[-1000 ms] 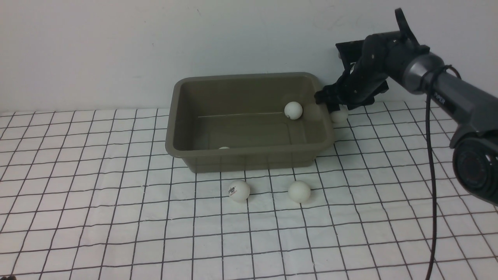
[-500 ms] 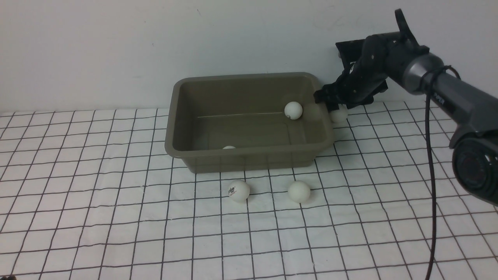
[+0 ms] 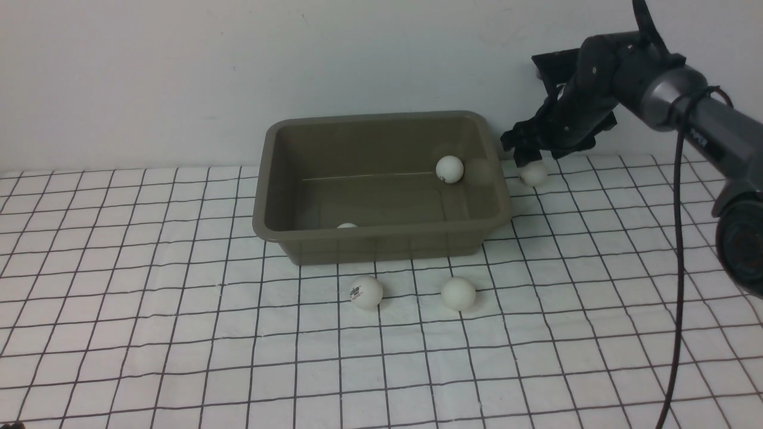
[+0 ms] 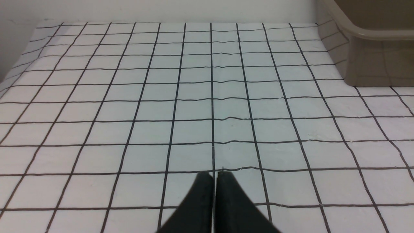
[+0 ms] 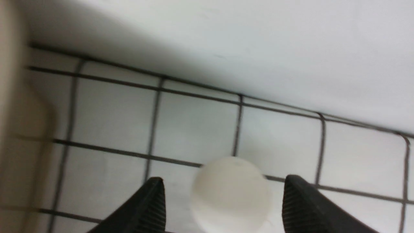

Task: Put the table tennis balls into the box on the white checkered tablecloth.
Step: 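Reach for and grasp a ping pong ball on the table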

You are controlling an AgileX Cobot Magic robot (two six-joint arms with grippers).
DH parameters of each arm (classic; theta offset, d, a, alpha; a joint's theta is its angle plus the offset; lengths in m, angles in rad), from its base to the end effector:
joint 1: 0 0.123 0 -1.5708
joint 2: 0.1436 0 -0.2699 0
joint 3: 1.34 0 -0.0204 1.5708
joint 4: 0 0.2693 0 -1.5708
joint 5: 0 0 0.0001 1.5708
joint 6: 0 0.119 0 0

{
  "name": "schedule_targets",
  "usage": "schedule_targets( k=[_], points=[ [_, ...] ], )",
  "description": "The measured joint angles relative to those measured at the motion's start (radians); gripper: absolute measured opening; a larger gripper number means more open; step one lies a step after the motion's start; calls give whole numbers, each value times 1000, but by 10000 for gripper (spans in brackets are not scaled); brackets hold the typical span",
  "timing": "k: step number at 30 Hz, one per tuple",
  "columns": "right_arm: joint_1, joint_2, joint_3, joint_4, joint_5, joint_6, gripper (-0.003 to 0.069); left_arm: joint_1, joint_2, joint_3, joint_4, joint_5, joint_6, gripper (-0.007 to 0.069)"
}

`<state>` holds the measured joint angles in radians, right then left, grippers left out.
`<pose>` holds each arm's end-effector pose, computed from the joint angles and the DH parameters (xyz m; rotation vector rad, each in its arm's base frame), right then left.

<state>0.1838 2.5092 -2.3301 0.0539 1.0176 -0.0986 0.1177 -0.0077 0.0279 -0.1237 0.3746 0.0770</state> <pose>0.5508 0.1079 0.1389 -0.3540 2.6579 0.0972 0.1131 0.0080 0.1622 -0.1151 1.8720 0.0123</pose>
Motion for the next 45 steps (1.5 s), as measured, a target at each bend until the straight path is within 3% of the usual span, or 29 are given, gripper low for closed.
schedule_targets(
  k=[7, 45],
  points=[
    [0, -3, 0, 51, -2, -43, 440, 0, 0, 0, 0, 0, 0, -4],
    [-41, 50, 2, 47, -3, -32, 440, 0, 0, 0, 0, 0, 0, -4]
  ],
)
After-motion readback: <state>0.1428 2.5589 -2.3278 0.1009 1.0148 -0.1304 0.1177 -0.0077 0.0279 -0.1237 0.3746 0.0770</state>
